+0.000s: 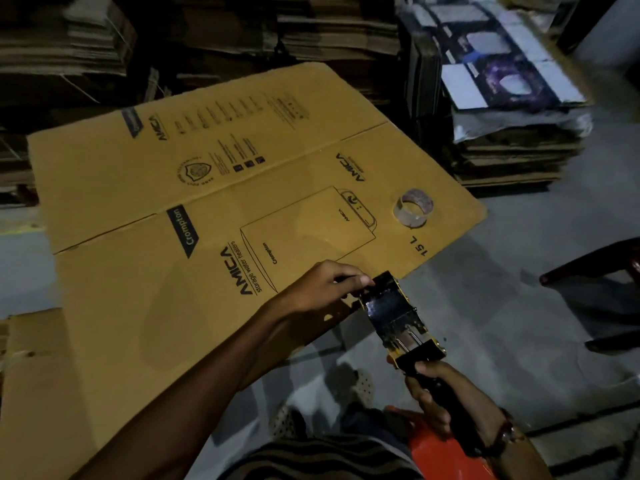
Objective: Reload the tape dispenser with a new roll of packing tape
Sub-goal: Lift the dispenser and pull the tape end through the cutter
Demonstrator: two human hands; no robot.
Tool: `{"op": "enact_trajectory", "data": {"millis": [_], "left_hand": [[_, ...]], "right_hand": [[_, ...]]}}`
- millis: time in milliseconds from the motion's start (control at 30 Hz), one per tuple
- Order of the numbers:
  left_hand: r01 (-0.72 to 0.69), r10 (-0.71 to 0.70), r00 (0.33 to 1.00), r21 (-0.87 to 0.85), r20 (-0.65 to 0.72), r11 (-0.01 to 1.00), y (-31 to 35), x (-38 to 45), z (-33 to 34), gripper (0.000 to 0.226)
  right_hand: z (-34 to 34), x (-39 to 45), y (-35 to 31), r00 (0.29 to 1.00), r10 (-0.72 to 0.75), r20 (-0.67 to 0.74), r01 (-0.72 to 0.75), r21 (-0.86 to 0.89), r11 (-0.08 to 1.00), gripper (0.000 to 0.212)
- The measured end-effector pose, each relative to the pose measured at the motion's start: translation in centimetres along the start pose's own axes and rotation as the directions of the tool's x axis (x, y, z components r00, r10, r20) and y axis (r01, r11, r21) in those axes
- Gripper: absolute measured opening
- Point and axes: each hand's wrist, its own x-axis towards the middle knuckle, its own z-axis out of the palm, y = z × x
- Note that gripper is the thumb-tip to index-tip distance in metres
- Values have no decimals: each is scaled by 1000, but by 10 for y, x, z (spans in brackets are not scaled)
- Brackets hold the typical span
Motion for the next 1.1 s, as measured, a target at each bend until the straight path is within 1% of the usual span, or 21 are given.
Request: {"op": "enact_trajectory", "data": {"millis": [33,67,100,167,200,233,267,333,467,600,667,767,867,1000,1100], "left_hand": [[4,-4,1000,-12,-2,1000,3,-1,-5,27],[7,-7,1000,-22,-10,1000,5,-2,-9,27],[5,-6,1000,-29,-22,1000,7,-2,-14,26],[1,-2,999,-24,-52,1000,10,-2,-23,25],[3,-4,998,-13,-69,1000,11,-1,-28,24],[5,-5,996,1,-84,1000,12,0,-33,24],[9,-8,995,11,-100,1000,12,2,-39,23],[13,-9,991,24,-137,1000,11,6,-52,21],[49,-41,973,32,-229,998,8,20,-73,23],[134,-116,937,30,-329,991,5,44,-92,31],[188,-178,902,-13,-394,982,6,55,-102,35],[252,-272,827,-108,-492,962,4,73,-119,42],[322,-378,739,-200,-557,925,-1,89,-132,48],[366,-461,629,-285,-625,886,-8,104,-144,53],[387,-510,576,-336,-639,858,-17,111,-148,50]], "right_hand": [[3,-1,3,1000,-5,-10,5,73,997,48],[5,0,2,1000,-26,-16,28,98,995,44],[7,3,-3,999,-43,-31,45,69,997,45],[16,11,-19,996,-77,-41,75,-37,997,55],[20,16,-29,995,-104,-14,102,-90,991,60],[23,22,-37,990,-133,44,138,-128,982,63],[25,27,-45,982,-160,98,173,-149,974,62],[28,35,-63,975,-160,156,185,-168,968,58],[29,62,-105,971,-129,201,186,-296,937,51],[31,97,-157,971,-102,217,188,-424,886,49],[32,116,-187,971,-68,229,181,-519,836,49],[38,145,-235,970,-21,241,173,-630,757,43],[46,171,-275,972,13,236,156,-682,714,35],[55,206,-314,965,34,260,179,-750,637,22],[59,231,-333,957,25,288,223,-794,566,15]]}}
